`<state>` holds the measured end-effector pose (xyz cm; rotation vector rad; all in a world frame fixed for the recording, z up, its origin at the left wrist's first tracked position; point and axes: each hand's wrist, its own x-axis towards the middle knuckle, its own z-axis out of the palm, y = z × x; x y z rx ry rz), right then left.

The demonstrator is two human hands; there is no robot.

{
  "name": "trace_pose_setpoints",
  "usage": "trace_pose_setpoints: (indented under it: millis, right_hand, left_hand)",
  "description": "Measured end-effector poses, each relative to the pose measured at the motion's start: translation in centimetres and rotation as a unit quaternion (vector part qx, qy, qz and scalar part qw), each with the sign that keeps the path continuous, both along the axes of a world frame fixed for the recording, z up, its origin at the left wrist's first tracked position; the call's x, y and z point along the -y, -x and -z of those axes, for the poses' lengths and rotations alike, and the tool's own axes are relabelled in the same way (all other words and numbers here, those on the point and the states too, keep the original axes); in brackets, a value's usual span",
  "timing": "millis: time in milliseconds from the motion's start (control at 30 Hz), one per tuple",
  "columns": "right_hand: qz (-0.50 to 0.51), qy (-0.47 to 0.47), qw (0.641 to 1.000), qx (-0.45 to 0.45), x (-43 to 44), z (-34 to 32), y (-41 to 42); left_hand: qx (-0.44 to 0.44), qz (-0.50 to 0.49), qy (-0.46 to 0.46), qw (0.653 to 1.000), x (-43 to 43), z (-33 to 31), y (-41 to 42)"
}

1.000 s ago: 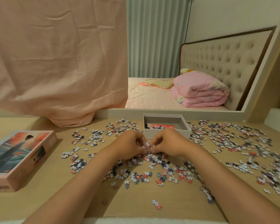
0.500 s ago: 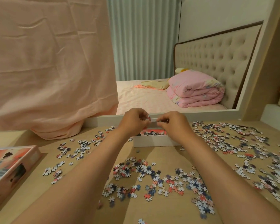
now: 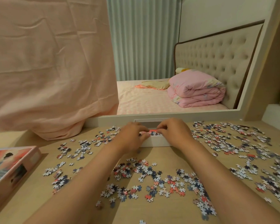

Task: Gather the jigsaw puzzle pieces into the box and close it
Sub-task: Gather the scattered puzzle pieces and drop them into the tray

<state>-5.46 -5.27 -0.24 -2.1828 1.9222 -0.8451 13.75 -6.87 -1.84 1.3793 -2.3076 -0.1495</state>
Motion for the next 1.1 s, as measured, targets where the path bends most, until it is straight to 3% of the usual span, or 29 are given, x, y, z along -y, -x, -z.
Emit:
trace_pose_setpoints:
  millis: [200, 300, 500, 667, 833, 1100]
  right_hand:
    - [-0.003, -0.010, 0.999, -0.045, -1.3, -1.1, -1.4]
    - [-0.050, 0.026, 0.998, -0.006, -2.0, -2.3, -3.7]
    - [-0.189, -0.035, 0.980, -0.046, -1.1, -3.5, -12.6]
    - [-0.188, -0.124, 0.964, -0.139, 2.4, -1.9, -18.2]
    - [-0.136, -0.194, 0.942, -0.237, 5.4, 0.6, -20.4]
    - [-0.194, -0.199, 0.938, -0.207, 4.8, 2.0, -20.4]
  left_hand:
    - [-0.016, -0.024, 0.025, 0.999, -1.1, -0.8, -2.2]
    - [-0.001, -0.076, 0.008, 0.997, -0.9, -1.5, -5.4]
    - [0.120, -0.214, -0.156, 0.957, -1.5, -0.7, -13.2]
    - [0.136, -0.259, -0.226, 0.929, -3.0, 1.0, -16.9]
    - [0.121, -0.242, -0.236, 0.933, -2.2, 2.2, -17.4]
    - [0.078, -0.136, -0.148, 0.976, -1.1, 3.0, -16.4]
